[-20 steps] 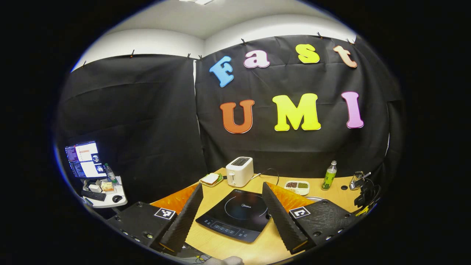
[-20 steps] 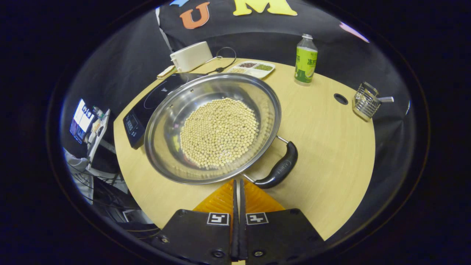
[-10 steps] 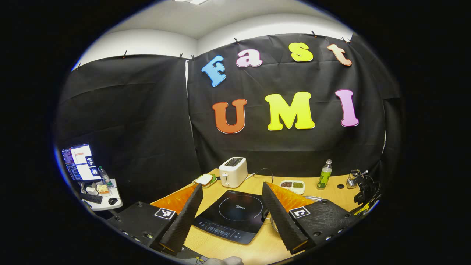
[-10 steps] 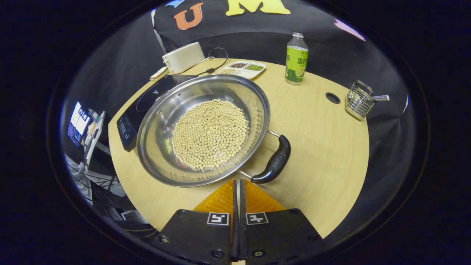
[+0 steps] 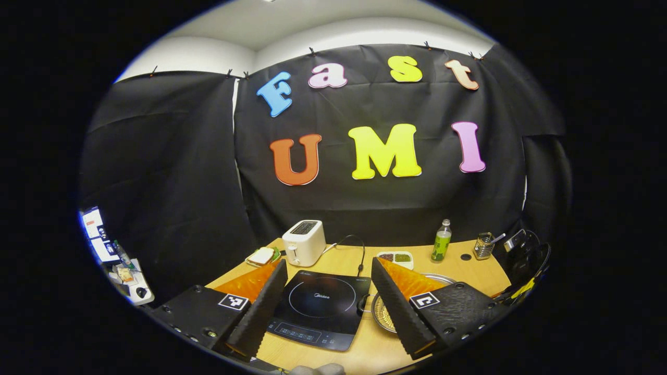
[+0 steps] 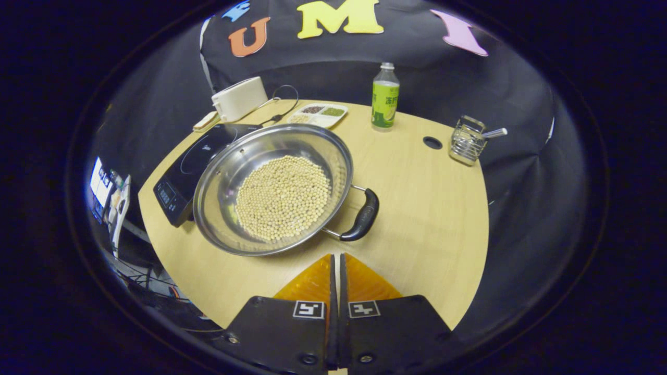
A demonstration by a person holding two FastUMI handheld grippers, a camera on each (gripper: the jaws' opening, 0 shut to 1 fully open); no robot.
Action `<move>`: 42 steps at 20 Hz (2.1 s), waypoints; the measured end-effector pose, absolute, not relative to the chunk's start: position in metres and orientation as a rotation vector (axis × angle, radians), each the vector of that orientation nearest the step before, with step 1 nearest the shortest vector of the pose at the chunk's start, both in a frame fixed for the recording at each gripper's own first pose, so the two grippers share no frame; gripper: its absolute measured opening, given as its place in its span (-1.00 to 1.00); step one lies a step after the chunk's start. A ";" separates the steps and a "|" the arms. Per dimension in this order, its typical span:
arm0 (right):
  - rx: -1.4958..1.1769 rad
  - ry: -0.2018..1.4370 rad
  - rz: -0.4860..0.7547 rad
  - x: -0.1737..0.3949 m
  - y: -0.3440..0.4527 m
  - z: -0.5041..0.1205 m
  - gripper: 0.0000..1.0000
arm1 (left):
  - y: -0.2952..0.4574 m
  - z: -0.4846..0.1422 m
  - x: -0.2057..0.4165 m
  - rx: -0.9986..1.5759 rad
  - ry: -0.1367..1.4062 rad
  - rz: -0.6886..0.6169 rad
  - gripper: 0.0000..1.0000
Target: First push the handle of the pot to place it horizontally, then grasp the pot with both hands and set it on the induction cooktop.
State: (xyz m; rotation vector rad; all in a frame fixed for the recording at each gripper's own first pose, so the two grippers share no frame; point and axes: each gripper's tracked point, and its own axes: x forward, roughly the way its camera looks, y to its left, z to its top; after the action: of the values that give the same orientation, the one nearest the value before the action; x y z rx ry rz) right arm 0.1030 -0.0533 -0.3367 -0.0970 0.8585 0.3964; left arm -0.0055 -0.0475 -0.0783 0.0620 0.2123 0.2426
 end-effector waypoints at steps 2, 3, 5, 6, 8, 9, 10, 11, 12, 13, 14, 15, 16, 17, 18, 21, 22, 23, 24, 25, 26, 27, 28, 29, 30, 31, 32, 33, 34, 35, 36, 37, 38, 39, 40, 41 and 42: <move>-0.078 0.822 0.353 0.097 -0.051 -0.323 -0.98 | -0.044 -0.084 0.001 0.064 0.218 0.187 0.93; -0.064 0.805 0.329 0.092 -0.049 -0.315 -0.98 | -0.042 -0.086 0.004 0.064 0.221 0.160 0.94; -0.022 0.764 0.275 0.087 -0.046 -0.301 -0.87 | -0.037 -0.093 0.011 0.062 0.229 0.109 0.93; -0.002 0.746 0.247 0.084 -0.045 -0.294 -0.84 | -0.036 -0.097 0.014 0.057 0.235 0.079 0.92; 0.031 0.721 0.198 0.076 -0.043 -0.283 -0.68 | -0.031 -0.103 0.017 0.054 0.241 0.033 0.93; 0.041 0.708 0.179 0.071 -0.041 -0.281 -0.44 | -0.029 -0.106 0.017 0.053 0.242 0.013 0.93; 0.052 0.697 0.172 0.068 -0.038 -0.278 -0.19 | -0.027 -0.110 0.018 0.055 0.243 -0.004 0.93; 0.059 0.694 0.156 0.063 -0.037 -0.276 0.07 | -0.026 -0.116 0.019 0.060 0.251 -0.018 0.93; 0.072 0.691 0.151 0.060 -0.034 -0.276 0.27 | -0.025 -0.121 0.020 0.064 0.260 -0.028 0.92; 0.081 0.687 0.145 0.057 -0.030 -0.275 0.48 | -0.024 -0.126 0.020 0.063 0.271 -0.036 0.93; 0.079 0.688 0.140 0.057 -0.030 -0.275 0.59 | -0.024 -0.130 0.022 0.060 0.278 -0.044 0.94; 0.077 0.687 0.132 0.059 -0.031 -0.278 0.63 | -0.026 -0.136 0.025 0.055 0.287 -0.050 0.93; 0.080 0.683 0.123 0.060 -0.032 -0.279 0.63 | -0.029 -0.144 0.027 0.052 0.301 -0.057 0.93; 0.089 0.684 0.118 0.061 -0.032 -0.278 0.65 | -0.032 -0.151 0.031 0.049 0.312 -0.064 0.94; 0.097 0.688 0.116 0.063 -0.031 -0.281 0.64 | -0.038 -0.158 0.035 0.040 0.328 -0.076 0.94; 0.114 0.711 0.128 0.076 -0.034 -0.294 0.65 | -0.052 -0.192 0.048 0.036 0.381 -0.092 0.94; 0.123 0.724 0.133 0.081 -0.035 -0.298 0.65 | -0.057 -0.206 0.053 0.030 0.413 -0.093 0.94; 0.127 0.737 0.139 0.087 -0.036 -0.304 0.65 | -0.063 -0.221 0.058 0.025 0.444 -0.095 0.94; 0.130 0.750 0.141 0.095 -0.038 -0.310 0.65 | -0.070 -0.235 0.063 0.023 0.476 -0.104 0.93; 0.133 0.764 0.144 0.102 -0.039 -0.317 0.65 | -0.074 -0.252 0.067 0.028 0.510 -0.107 0.93; 0.136 0.780 0.147 0.110 -0.041 -0.324 0.65 | -0.079 -0.265 0.074 0.035 0.538 -0.110 0.94; 0.135 0.790 0.149 0.116 -0.042 -0.329 0.66 | -0.083 -0.278 0.079 0.046 0.560 -0.114 0.94; 0.131 0.801 0.154 0.123 -0.043 -0.335 0.65 | -0.087 -0.291 0.086 0.058 0.587 -0.120 0.94; 0.126 0.814 0.159 0.128 -0.044 -0.340 0.63 | -0.089 -0.303 0.088 0.062 0.618 -0.125 0.94; 0.126 0.824 0.170 0.134 -0.044 -0.344 0.63 | -0.092 -0.312 0.093 0.058 0.640 -0.128 0.94; 0.134 0.818 0.179 0.141 -0.042 -0.342 0.62 | -0.093 -0.321 0.097 0.053 0.665 -0.124 0.94; 0.130 0.815 0.182 0.148 -0.043 -0.343 0.62 | -0.093 -0.330 0.100 0.052 0.689 -0.118 0.94; 0.126 0.817 0.187 0.153 -0.044 -0.342 0.60 | -0.088 -0.339 0.104 0.051 0.710 -0.109 0.94; 0.122 0.826 0.192 0.156 -0.043 -0.342 0.62 | -0.086 -0.344 0.104 0.046 0.728 -0.102 0.94; 0.122 0.829 0.208 0.159 -0.041 -0.341 0.62 | -0.087 -0.348 0.108 0.042 0.738 -0.101 0.94; 0.119 0.828 0.222 0.162 -0.038 -0.338 0.62 | -0.087 -0.349 0.110 0.044 0.741 -0.098 0.94; 0.105 0.830 0.232 0.165 -0.036 -0.339 0.62 | -0.088 -0.352 0.112 0.045 0.747 -0.097 0.94; 0.090 0.833 0.238 0.169 -0.035 -0.341 0.60 | -0.089 -0.354 0.113 0.044 0.753 -0.095 0.94; 0.078 0.842 0.240 0.173 -0.034 -0.344 0.60 | -0.089 -0.356 0.113 0.045 0.759 -0.092 0.94; 0.073 0.855 0.241 0.176 -0.032 -0.348 0.62 | -0.091 -0.359 0.113 0.045 0.768 -0.090 0.94; 0.064 0.860 0.239 0.179 -0.034 -0.350 0.62 | -0.092 -0.361 0.114 0.044 0.772 -0.091 0.94; 0.059 0.867 0.241 0.182 -0.033 -0.352 0.60 | -0.094 -0.364 0.114 0.041 0.783 -0.091 0.94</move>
State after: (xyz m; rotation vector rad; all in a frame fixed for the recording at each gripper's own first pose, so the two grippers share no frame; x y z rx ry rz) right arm 0.1818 -0.0334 -0.3520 0.0593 0.8667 0.2406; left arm 0.1144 -0.0938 -0.3636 0.0412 0.7828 -0.0906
